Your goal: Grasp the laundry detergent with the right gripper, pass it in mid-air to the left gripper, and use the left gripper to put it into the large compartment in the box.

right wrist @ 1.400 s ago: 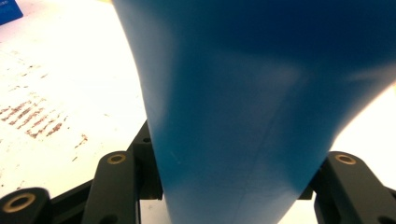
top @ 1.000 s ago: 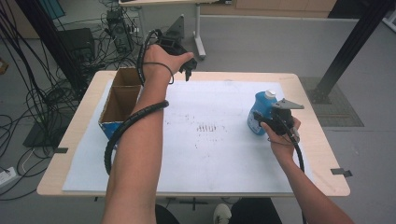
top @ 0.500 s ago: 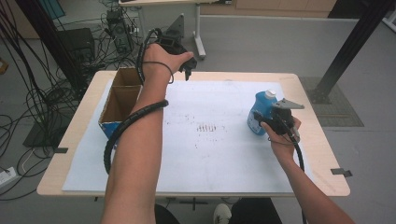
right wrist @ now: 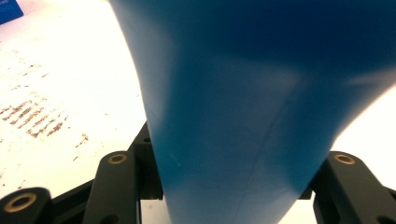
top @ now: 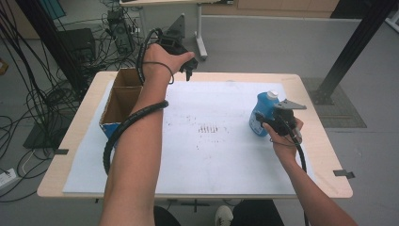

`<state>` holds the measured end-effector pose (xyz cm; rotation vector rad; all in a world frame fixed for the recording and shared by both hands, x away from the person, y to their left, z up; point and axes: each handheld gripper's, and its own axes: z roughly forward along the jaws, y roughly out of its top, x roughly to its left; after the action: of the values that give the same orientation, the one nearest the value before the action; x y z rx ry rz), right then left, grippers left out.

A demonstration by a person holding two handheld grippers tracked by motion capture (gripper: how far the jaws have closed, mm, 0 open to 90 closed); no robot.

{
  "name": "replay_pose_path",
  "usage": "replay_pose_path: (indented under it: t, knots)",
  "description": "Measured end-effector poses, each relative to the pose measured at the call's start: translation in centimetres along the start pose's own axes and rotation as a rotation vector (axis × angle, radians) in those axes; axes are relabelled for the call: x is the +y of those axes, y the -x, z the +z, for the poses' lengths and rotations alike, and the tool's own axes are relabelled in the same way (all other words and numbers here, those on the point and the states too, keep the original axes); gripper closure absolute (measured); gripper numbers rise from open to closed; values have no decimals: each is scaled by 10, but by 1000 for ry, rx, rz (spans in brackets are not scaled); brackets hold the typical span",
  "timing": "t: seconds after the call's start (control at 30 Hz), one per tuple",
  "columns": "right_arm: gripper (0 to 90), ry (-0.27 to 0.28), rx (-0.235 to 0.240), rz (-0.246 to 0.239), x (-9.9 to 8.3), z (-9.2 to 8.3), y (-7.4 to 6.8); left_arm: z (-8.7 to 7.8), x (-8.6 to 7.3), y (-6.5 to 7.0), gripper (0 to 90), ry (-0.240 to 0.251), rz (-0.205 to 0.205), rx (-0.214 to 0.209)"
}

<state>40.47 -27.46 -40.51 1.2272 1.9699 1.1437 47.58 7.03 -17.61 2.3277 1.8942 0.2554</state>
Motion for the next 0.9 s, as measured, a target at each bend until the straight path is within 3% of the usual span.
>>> replay_pose_path:
  t: [0.57,0.9]
  knots:
    - [452,-9,-3,4,2,0,-1,-7,-4,-4,56,15,1,-7]
    - [452,-26,1,4,6,-2,-1,-15,-6,-5,56,35,25,-23]
